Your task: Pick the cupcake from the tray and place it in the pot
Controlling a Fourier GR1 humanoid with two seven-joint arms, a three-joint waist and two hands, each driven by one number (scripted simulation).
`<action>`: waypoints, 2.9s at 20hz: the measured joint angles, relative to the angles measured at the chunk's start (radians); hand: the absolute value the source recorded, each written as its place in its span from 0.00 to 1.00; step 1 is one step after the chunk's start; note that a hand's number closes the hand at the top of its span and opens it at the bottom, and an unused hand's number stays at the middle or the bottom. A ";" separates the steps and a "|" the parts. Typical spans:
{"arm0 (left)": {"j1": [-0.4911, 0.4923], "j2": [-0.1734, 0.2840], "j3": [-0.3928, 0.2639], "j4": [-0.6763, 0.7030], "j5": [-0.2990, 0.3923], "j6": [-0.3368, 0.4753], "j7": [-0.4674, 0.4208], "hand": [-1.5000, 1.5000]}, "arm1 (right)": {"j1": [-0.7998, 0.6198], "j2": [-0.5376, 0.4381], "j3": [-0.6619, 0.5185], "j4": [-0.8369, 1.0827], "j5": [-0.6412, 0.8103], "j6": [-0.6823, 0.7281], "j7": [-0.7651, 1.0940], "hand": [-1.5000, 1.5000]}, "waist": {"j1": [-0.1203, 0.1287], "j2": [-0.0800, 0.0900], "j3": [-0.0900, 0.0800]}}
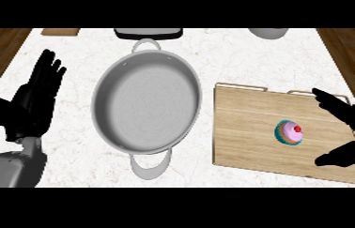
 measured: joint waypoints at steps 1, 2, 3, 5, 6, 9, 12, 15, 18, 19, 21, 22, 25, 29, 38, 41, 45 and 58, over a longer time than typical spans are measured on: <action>-0.007 -0.006 0.003 0.003 -0.007 -0.004 0.002 0.50 | -0.012 0.010 0.001 0.030 0.022 -0.004 -0.022 0.00 | 0.001 0.000 0.000; -0.005 -0.009 0.015 0.012 -0.007 -0.016 -0.005 0.50 | -0.013 0.022 0.004 0.036 0.042 -0.010 -0.031 0.00 | 0.000 0.000 0.000; -0.001 -0.018 0.015 -0.002 -0.016 -0.014 0.005 0.50 | -0.025 0.031 0.004 0.050 0.055 -0.009 -0.031 0.00 | 0.001 0.000 0.000; 0.009 -0.033 0.023 -0.011 -0.030 -0.023 0.004 0.50 | -0.023 0.050 0.003 0.041 0.075 -0.008 -0.017 0.00 | 0.001 0.000 0.000; -0.007 -0.045 0.020 0.010 -0.043 -0.020 -0.002 0.50 | -0.013 0.059 0.005 0.036 0.087 -0.012 -0.020 0.00 | -0.001 0.000 0.000; -0.013 -0.042 0.054 0.027 -0.038 -0.055 -0.010 0.50 | -0.023 0.080 0.005 0.077 0.128 -0.020 -0.033 0.00 | 0.000 0.000 0.000; -0.027 -0.053 0.066 0.033 -0.048 -0.064 -0.001 0.50 | -0.022 0.111 0.019 0.113 0.170 -0.033 -0.072 1.00 | 0.000 0.000 0.000; -0.022 -0.055 0.067 0.024 -0.057 -0.069 0.007 0.50 | -0.033 0.096 0.036 0.145 0.221 -0.034 -0.174 1.00 | 0.002 0.001 0.000; -0.015 -0.067 0.074 0.016 -0.064 -0.075 0.009 0.50 | -0.053 0.107 0.049 0.170 0.274 -0.060 -0.228 1.00 | 0.002 0.000 0.000; 0.011 -0.070 0.073 -0.010 -0.064 -0.081 0.013 0.50 | -0.055 0.112 0.052 0.179 0.289 -0.071 -0.248 1.00 | 0.003 -0.001 -0.002; 0.015 -0.079 0.074 -0.019 -0.077 -0.081 0.016 0.50 | -0.055 0.114 0.047 0.190 0.303 -0.073 -0.281 1.00 | 0.002 -0.002 -0.003; 0.019 -0.088 0.069 -0.030 -0.088 -0.076 0.021 0.50 | -0.058 0.120 0.048 0.193 0.312 -0.075 -0.288 1.00 | 0.002 -0.002 -0.003; 0.010 -0.098 0.076 -0.027 -0.096 -0.085 0.026 0.50 | -0.053 0.157 0.069 0.139 0.345 -0.095 -0.261 1.00 | 0.000 -0.005 -0.006; -0.007 -0.102 0.054 -0.023 -0.100 -0.097 0.031 0.50 | -0.107 0.311 0.266 0.035 0.478 -0.163 -0.150 1.00 | 0.048 -0.011 -0.015; -0.044 -0.120 0.004 -0.009 -0.103 -0.123 0.038 0.50 | -0.276 0.478 0.630 -0.072 0.725 -0.231 0.150 1.00 | 0.129 -0.026 -0.038; -0.052 -0.125 0.001 0.001 -0.103 -0.123 0.039 0.50 | -0.320 0.515 0.704 -0.108 0.755 -0.302 0.269 1.00 | 0.129 -0.026 -0.029; -0.056 -0.128 0.002 0.013 -0.107 -0.118 0.041 0.50 | -0.367 0.555 0.774 -0.156 0.798 -0.451 0.430 1.00 | 0.120 -0.027 -0.014; -0.074 -0.128 0.018 0.045 -0.111 -0.105 0.042 0.50 | -0.631 0.572 0.932 -0.200 1.071 -0.767 0.897 1.00 | 0.095 -0.024 -0.007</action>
